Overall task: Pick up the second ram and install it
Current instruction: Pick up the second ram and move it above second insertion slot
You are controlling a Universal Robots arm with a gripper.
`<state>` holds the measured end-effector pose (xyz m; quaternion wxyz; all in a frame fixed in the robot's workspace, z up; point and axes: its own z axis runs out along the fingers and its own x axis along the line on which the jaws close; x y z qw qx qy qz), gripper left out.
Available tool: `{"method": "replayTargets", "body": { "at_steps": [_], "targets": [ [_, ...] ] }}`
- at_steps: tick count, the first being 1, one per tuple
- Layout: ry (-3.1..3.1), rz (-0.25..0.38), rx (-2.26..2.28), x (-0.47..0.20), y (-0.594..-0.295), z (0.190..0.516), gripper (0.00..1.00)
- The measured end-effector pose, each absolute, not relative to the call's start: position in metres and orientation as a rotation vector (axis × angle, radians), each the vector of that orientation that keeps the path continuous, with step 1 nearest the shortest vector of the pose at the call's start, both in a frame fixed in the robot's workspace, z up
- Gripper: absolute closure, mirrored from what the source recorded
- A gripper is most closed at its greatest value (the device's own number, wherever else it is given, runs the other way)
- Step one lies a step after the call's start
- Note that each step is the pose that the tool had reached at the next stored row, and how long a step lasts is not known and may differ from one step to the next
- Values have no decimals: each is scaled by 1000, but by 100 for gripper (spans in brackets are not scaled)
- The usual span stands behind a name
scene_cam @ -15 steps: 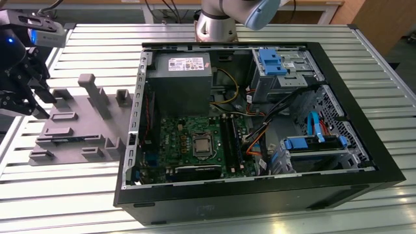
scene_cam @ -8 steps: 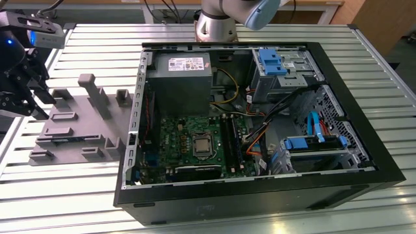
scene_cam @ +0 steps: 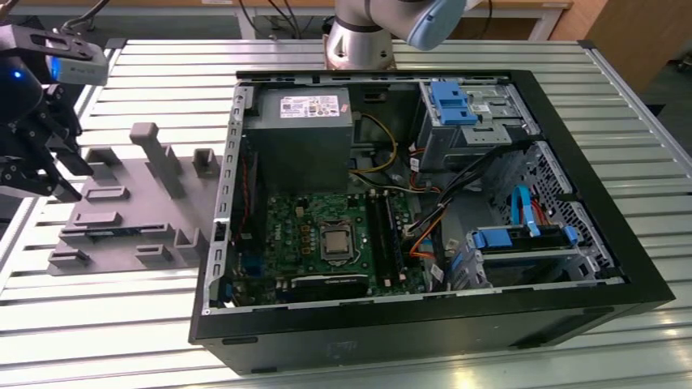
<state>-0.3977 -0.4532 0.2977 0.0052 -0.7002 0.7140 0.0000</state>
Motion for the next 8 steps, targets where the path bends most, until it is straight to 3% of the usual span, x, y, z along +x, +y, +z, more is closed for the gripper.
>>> {"method": "replayTargets", "body": {
  "at_steps": [8],
  "targets": [
    [2236,0,-2192,-401,-453,284,55]
  ]
}}
